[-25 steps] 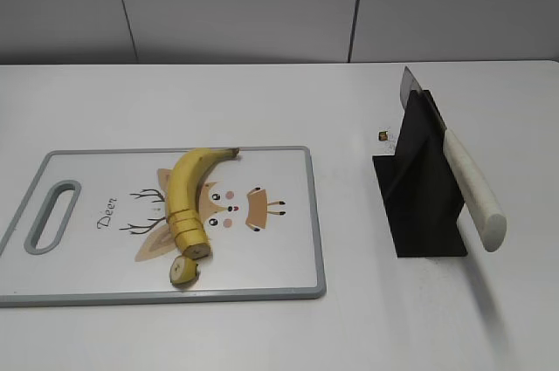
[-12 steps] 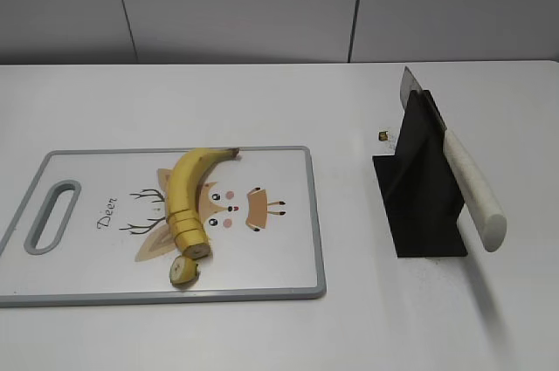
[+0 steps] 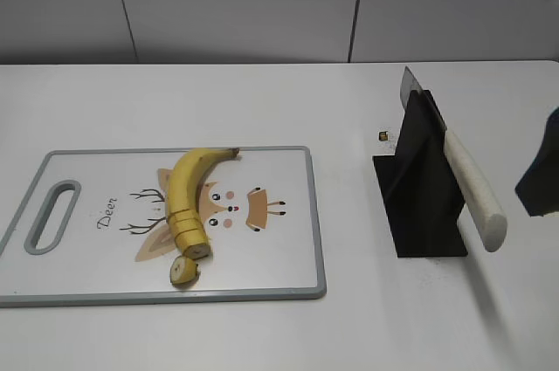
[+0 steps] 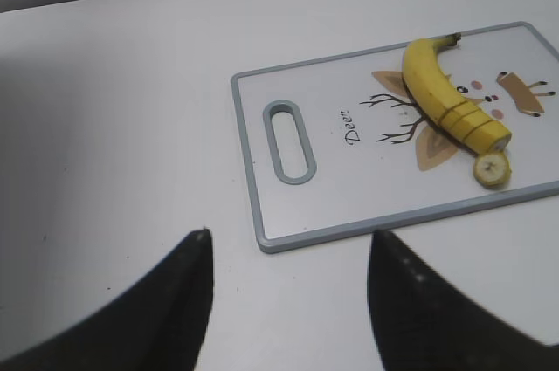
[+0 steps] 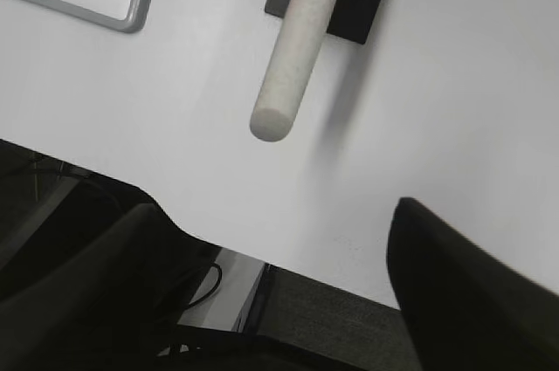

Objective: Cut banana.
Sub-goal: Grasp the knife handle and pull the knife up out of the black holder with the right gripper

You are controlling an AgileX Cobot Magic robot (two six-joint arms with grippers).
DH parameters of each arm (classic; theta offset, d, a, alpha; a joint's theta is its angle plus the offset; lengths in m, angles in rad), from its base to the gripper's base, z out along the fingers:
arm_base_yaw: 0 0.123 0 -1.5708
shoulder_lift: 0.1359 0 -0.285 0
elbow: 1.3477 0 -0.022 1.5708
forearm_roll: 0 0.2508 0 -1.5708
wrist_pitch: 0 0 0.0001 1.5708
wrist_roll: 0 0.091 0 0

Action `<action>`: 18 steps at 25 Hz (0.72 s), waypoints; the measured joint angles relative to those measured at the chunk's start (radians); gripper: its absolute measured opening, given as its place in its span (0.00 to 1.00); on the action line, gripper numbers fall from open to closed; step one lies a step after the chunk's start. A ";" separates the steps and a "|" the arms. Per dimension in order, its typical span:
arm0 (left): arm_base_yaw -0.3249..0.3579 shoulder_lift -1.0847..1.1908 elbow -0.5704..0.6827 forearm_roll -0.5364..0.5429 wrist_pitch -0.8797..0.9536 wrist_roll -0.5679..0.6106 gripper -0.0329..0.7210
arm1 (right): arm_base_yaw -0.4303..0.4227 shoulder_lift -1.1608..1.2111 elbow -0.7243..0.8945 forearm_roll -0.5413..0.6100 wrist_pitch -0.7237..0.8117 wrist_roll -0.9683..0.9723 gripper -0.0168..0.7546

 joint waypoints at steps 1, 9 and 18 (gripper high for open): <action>0.000 0.000 0.000 0.000 0.000 0.000 0.77 | 0.001 0.012 0.000 0.000 -0.008 0.005 0.80; 0.000 0.000 0.000 0.000 0.000 0.000 0.77 | 0.001 0.127 -0.015 0.029 -0.090 0.044 0.79; 0.000 0.000 0.000 0.000 0.000 0.000 0.77 | 0.001 0.285 -0.058 -0.035 -0.100 0.152 0.79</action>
